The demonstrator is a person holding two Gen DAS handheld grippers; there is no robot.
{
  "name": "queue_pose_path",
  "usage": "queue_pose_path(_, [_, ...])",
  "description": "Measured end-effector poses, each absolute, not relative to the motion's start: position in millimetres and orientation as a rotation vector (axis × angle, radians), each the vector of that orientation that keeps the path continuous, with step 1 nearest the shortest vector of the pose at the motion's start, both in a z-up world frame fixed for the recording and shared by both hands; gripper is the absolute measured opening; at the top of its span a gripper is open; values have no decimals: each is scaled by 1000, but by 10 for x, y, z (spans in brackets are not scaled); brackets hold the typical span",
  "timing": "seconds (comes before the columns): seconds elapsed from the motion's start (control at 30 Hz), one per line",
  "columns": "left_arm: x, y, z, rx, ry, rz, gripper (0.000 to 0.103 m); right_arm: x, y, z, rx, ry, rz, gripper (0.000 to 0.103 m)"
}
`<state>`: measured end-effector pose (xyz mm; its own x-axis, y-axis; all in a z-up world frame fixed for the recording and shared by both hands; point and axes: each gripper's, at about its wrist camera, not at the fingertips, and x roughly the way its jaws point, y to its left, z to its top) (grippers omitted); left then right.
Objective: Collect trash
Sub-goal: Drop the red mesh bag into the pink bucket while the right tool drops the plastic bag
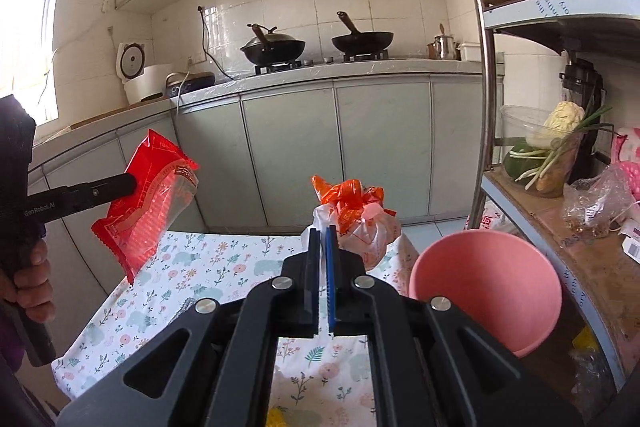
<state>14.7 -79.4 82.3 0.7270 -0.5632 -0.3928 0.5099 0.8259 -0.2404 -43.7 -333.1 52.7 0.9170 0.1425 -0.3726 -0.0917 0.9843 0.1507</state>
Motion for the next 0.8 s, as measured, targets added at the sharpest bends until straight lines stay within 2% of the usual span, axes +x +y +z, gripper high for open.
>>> queue_pose_path(0.4, [377, -1744, 1006, -81, 434, -753, 1, -533, -3937, 455, 196, 365, -21, 3])
queue_pose_path(0.8, [630, -2854, 762, -5, 492, -869, 2, -475, -4353, 145, 264, 400, -93, 3])
